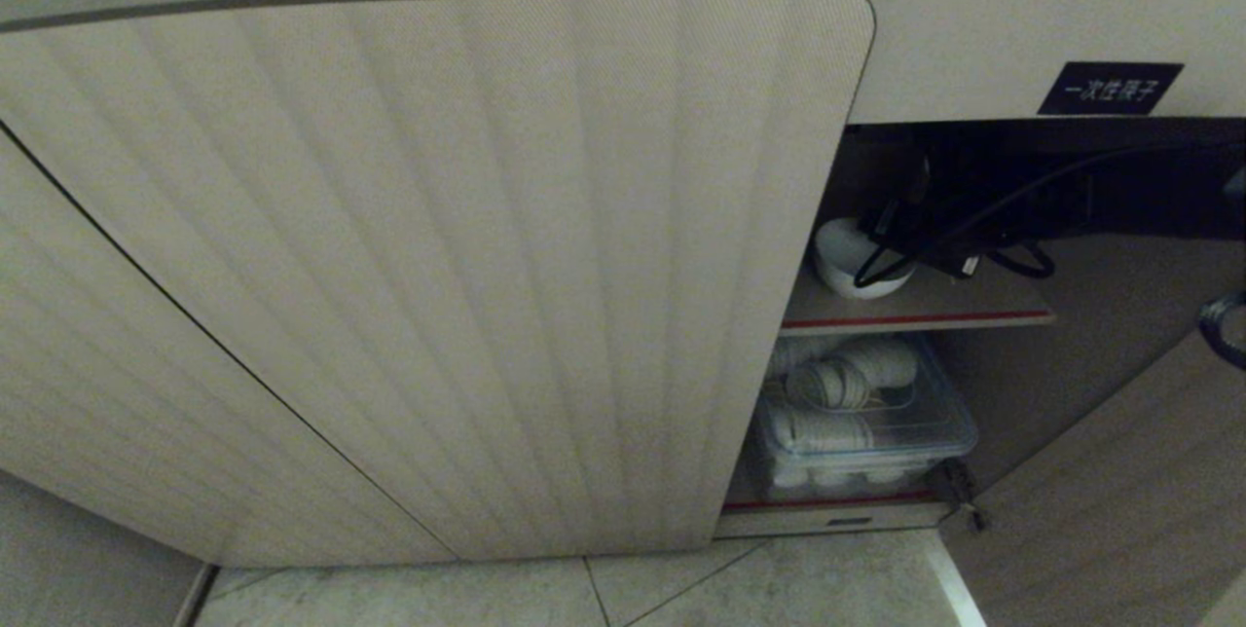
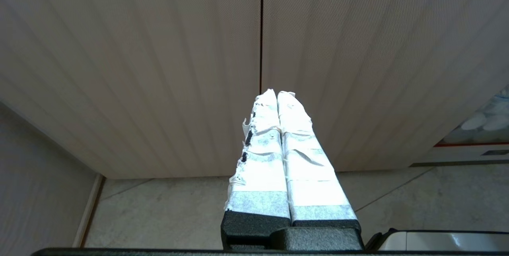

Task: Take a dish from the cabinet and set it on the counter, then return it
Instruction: Put it back into the cabinet

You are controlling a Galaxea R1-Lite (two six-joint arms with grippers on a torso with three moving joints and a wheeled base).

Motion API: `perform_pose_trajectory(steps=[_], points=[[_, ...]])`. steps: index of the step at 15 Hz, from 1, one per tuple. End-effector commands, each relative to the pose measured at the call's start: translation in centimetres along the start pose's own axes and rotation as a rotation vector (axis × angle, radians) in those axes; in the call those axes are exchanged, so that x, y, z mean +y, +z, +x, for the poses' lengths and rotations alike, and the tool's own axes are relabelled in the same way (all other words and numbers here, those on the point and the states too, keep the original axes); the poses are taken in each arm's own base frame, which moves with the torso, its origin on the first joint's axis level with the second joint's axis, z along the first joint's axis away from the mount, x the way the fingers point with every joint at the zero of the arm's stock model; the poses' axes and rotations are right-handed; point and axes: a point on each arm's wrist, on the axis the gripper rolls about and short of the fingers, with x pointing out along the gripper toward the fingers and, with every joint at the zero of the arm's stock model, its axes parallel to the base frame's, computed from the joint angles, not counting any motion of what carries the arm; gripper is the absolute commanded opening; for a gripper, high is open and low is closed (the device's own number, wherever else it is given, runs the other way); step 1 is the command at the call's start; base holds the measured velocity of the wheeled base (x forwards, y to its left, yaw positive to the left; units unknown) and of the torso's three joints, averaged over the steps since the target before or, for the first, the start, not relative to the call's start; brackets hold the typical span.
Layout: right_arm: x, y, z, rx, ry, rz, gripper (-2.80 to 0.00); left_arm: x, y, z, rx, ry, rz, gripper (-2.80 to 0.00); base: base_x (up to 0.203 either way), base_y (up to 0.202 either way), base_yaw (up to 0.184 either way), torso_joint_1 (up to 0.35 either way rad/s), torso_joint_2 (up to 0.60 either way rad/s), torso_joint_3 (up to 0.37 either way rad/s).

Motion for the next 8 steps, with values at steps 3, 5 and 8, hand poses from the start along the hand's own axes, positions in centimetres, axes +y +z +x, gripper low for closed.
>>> perform_pose_trajectory(steps=[3,5,8], points=[[-0.03,0.07,-0.45,-0.002,-0.001,0.001,0.0,0.0,0.0,0.0,0.0,-0.001,0.0,-2.8,0.0,0.0,0.0,0.0,0.0,0.0],[-0.05,0.06,-0.49,-0.001,-0.002,0.002,0.0,0.0,0.0,0.0,0.0,-0.001,0.0,-2.8,0.0,0.0,0.0,0.0,0.0,0.0],[0.05,0.03,-0.62,0.0,-0.001,0.0,0.0,0.0,0.0,0.0,0.0,0.001,0.0,-2.8,0.0,0.0,0.0,0.0,0.0,0.0]])
